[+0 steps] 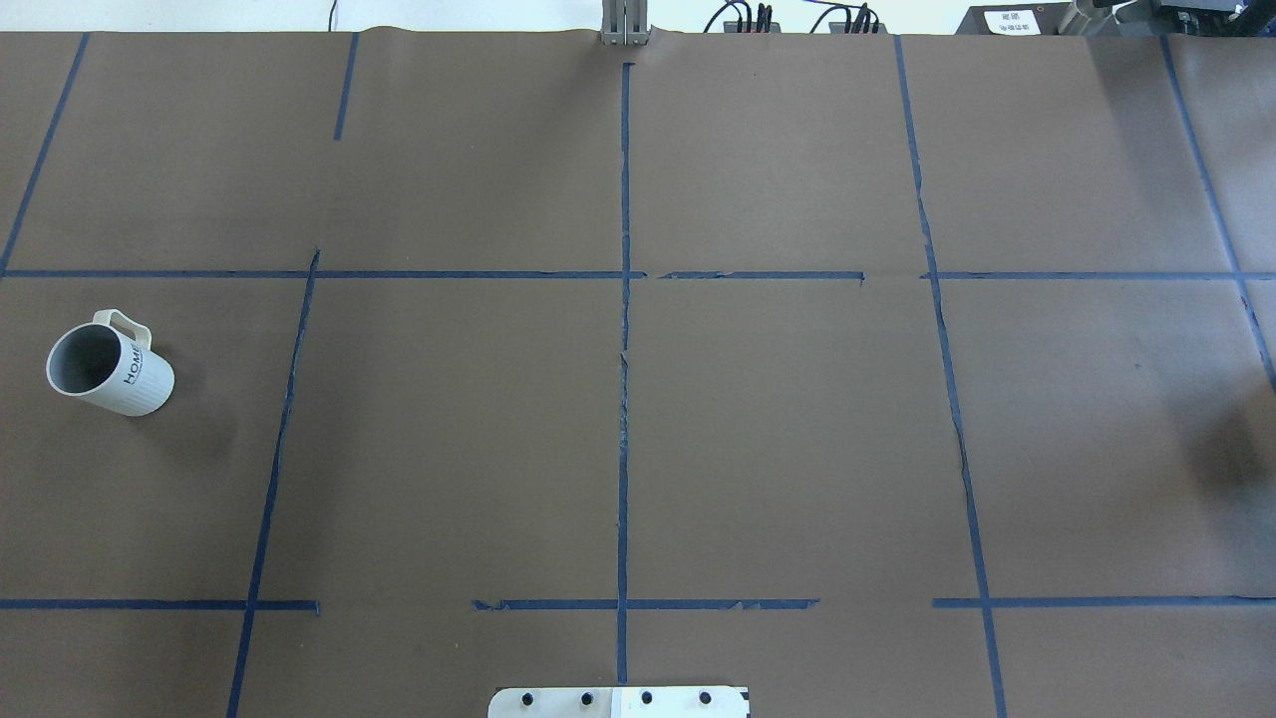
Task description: Left arm hands cup to right arm to dump lemon
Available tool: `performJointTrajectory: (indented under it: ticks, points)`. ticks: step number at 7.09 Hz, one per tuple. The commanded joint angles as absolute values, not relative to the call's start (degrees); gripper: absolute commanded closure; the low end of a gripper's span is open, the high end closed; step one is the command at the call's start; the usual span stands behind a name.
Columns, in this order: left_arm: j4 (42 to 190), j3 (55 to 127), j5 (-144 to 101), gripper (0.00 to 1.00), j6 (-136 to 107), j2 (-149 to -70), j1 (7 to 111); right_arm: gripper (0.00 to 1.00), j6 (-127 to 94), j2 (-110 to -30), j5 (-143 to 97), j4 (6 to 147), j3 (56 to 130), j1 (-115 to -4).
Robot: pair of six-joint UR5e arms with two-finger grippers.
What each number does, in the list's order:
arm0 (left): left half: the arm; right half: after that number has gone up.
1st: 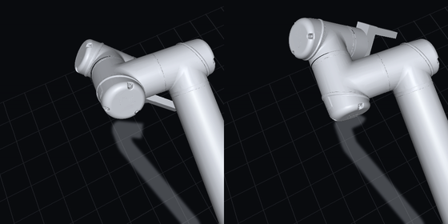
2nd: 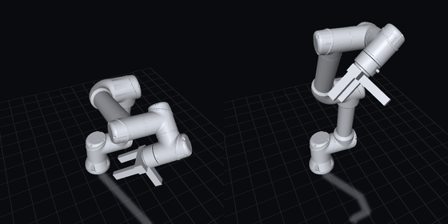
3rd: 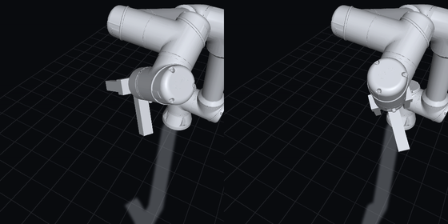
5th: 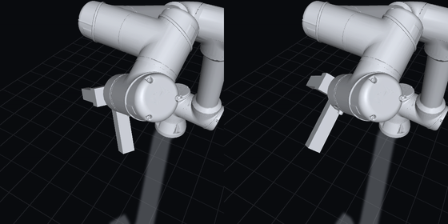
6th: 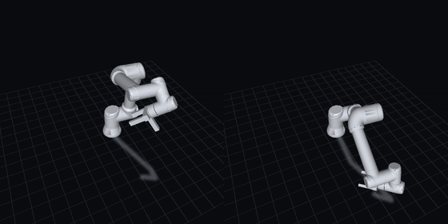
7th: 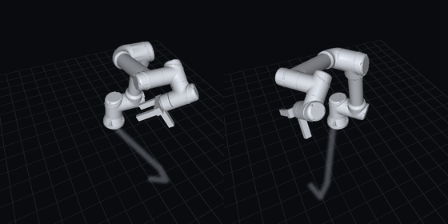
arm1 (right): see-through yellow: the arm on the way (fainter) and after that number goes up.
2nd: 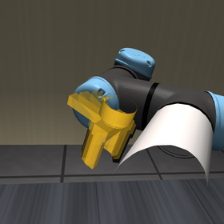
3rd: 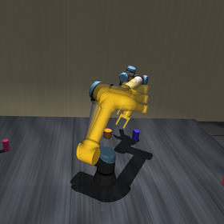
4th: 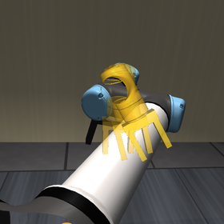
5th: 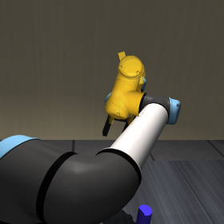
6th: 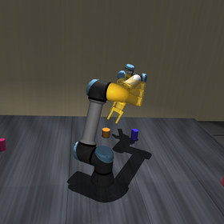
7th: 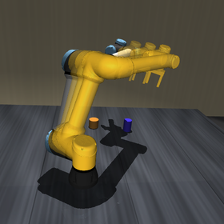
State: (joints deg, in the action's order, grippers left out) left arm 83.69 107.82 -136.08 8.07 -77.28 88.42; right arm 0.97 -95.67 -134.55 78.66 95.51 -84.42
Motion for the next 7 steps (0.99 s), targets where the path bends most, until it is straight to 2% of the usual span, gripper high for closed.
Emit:
performJointTrajectory:
  ticks: [1,4,5,7]
  points:
    - [83.7,107.1,-135.8,0.00,8.2,-76.7,88.4,0.00,1.1,-99.9,-135.3,81.1,98.1,-86.7]
    - [83.2,106.9,-135.9,0.00,8.0,-76.6,90.3,0.00,1.1,-100.9,-135.3,84.4,101.0,-86.9]
    - [83.1,106.7,-135.8,0.00,8.0,-76.5,90.3,0.00,1.2,-101.1,-134.8,91.2,106.8,-85.8]
    - [83.2,106.7,-135.8,0.00,8.0,-76.6,90.3,0.00,3.8,-102.3,-132.4,91.8,107.8,-86.0]
